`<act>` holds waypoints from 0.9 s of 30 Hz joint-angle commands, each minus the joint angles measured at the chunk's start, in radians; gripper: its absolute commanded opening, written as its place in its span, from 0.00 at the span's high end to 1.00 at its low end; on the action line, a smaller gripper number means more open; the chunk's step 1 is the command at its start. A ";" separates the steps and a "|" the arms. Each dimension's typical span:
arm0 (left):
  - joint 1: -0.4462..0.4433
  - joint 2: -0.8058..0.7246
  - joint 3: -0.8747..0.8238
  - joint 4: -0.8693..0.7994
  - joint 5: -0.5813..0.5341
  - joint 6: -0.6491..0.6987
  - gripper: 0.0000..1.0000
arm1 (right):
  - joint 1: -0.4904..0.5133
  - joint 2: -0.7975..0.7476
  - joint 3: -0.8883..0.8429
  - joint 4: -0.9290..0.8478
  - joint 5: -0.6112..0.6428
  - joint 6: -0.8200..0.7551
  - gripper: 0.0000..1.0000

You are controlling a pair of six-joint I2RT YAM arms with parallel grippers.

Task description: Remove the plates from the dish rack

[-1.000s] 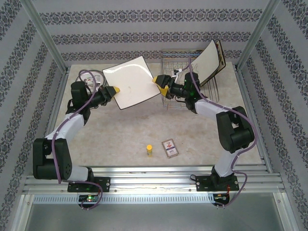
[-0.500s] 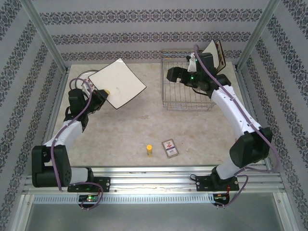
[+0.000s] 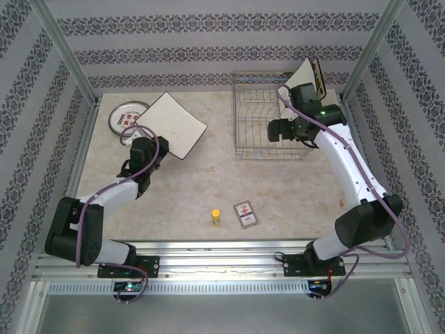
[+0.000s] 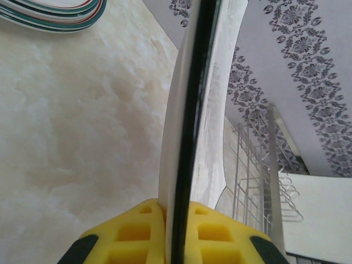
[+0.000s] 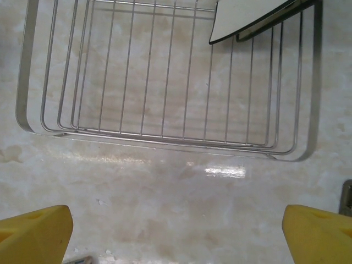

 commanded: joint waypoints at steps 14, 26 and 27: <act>-0.188 0.232 0.022 0.592 -0.462 -0.142 1.00 | -0.009 -0.048 -0.013 -0.050 0.023 -0.061 0.02; -0.210 0.472 0.087 0.724 -0.487 -0.349 1.00 | -0.003 -0.032 0.012 -0.069 0.025 -0.075 0.02; -0.212 0.490 0.094 0.729 -0.489 -0.366 1.00 | -0.001 -0.029 0.017 -0.072 0.026 -0.074 0.02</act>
